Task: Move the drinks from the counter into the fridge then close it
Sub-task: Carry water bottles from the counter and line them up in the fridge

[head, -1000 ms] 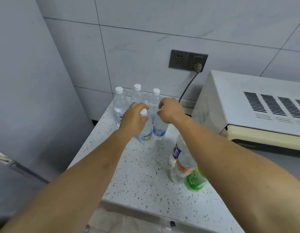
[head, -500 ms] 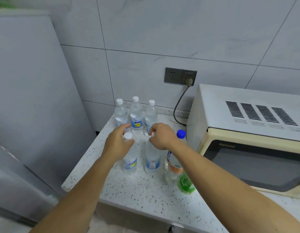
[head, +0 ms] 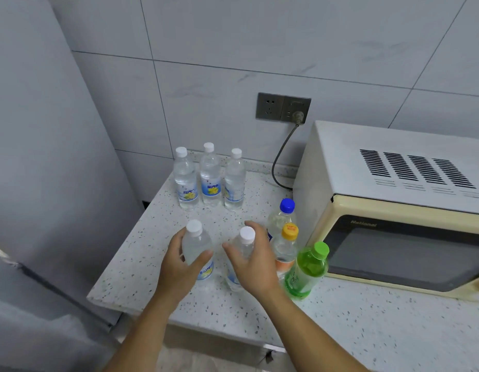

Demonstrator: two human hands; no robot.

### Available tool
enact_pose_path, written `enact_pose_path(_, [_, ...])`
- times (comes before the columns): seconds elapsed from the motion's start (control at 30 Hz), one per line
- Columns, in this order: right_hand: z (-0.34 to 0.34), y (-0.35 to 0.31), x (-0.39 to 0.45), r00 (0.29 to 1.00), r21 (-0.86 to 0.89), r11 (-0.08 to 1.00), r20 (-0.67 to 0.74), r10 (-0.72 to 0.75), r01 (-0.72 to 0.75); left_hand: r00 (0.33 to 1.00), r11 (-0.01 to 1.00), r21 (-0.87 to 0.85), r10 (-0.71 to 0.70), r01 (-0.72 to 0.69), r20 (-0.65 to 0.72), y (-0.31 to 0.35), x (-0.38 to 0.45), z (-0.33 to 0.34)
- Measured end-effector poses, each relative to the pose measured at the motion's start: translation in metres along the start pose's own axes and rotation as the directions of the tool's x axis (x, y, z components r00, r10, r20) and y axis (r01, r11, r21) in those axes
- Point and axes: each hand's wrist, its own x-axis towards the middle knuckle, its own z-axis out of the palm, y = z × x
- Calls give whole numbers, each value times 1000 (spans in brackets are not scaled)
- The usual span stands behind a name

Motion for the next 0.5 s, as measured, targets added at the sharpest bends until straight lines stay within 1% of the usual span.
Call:
enact_pose_path(0.2, [12, 24, -16, 995, 65, 993, -23, 97, -95, 994, 994, 40, -100, 99, 36, -28, 4, 4])
enact_pose_path(0.3, [19, 38, -19, 982, 89, 978, -3, 191, -190, 988, 990, 17, -140, 139, 66, -37, 4, 10])
enact_pose_path(0.37, [24, 47, -23, 973, 102, 969, -7, 229, -227, 984, 986, -9, -164, 165, 65, -42, 2, 12])
enact_pose_path(0.5, [31, 53, -29, 975, 115, 970, -42, 218, -212, 989, 989, -33, -145, 147, 40, -51, 0, 11])
